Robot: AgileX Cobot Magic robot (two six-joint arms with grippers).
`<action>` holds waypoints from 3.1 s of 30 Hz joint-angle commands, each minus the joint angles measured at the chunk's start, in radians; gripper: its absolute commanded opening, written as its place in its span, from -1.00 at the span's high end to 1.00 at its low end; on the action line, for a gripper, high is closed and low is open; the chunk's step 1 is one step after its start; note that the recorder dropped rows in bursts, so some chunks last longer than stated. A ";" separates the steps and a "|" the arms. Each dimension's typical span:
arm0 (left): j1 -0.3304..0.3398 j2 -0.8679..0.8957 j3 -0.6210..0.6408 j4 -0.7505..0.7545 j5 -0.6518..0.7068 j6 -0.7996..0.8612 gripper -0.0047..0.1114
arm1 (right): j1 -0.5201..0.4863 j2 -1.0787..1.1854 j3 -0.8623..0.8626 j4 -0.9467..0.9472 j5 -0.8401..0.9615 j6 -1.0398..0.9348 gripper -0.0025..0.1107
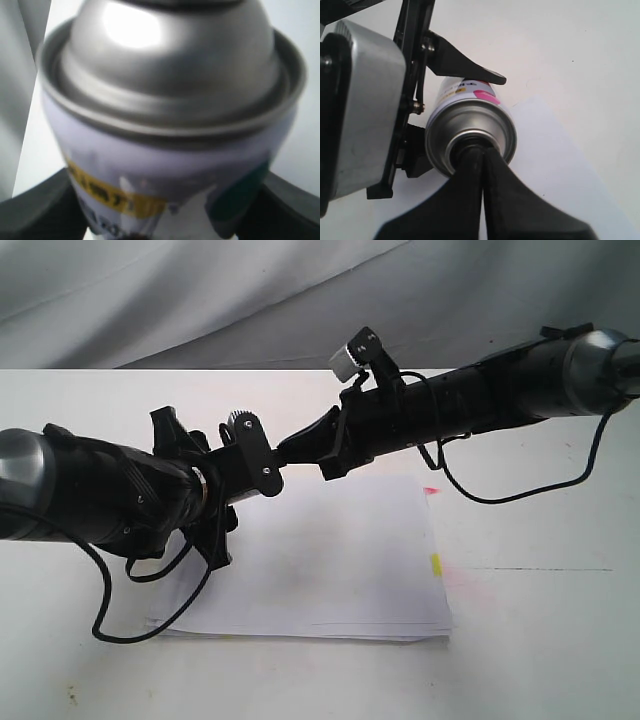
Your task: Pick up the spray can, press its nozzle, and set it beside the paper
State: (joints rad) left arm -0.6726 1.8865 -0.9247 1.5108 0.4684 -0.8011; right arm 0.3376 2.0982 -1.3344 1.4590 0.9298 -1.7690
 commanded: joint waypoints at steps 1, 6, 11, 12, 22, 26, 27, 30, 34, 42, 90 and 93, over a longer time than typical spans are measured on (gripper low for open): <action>-0.007 -0.008 -0.010 0.029 -0.029 -0.009 0.92 | 0.013 0.002 -0.005 0.012 0.025 -0.009 0.96; -0.007 -0.008 -0.010 0.019 -0.029 -0.009 0.92 | -0.003 -0.004 -0.005 -0.028 0.037 -0.007 0.96; -0.007 -0.008 -0.010 0.019 -0.027 -0.009 0.92 | -0.111 -0.023 0.009 -0.100 0.213 0.019 0.96; -0.007 -0.008 -0.010 0.019 -0.027 -0.009 0.92 | -0.132 -0.030 0.020 -0.093 0.218 0.019 0.96; -0.007 -0.008 -0.010 0.019 -0.027 -0.009 0.92 | -0.234 -0.068 0.128 -0.024 0.214 -0.069 0.96; -0.007 -0.008 -0.010 0.019 -0.027 -0.009 0.92 | -0.234 -0.068 0.128 -0.021 0.212 -0.069 0.96; -0.007 -0.008 -0.010 0.019 -0.027 -0.009 0.92 | -0.234 -0.070 0.128 -0.021 0.214 -0.069 0.96; -0.007 -0.013 -0.010 0.019 -0.027 -0.013 0.92 | -0.234 -0.089 0.128 -0.037 0.214 -0.063 0.96; 0.005 -0.055 -0.010 0.021 -0.087 -0.080 0.92 | -0.234 -0.155 0.128 -0.066 0.204 -0.022 0.96; 0.078 -0.251 -0.010 0.018 -0.261 -0.225 0.92 | -0.234 -0.353 0.130 -0.153 0.138 0.114 0.96; 0.609 0.058 0.511 -1.247 -1.607 0.681 0.92 | -0.230 -0.592 0.266 -0.140 0.057 0.126 0.96; 0.609 0.058 0.511 -1.247 -1.599 0.681 0.92 | -0.230 -0.592 0.266 -0.140 0.057 0.126 0.96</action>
State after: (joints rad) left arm -0.0654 1.9508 -0.4102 0.2747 -1.0723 -0.1276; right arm 0.1116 1.5140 -1.0735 1.3082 0.9872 -1.6466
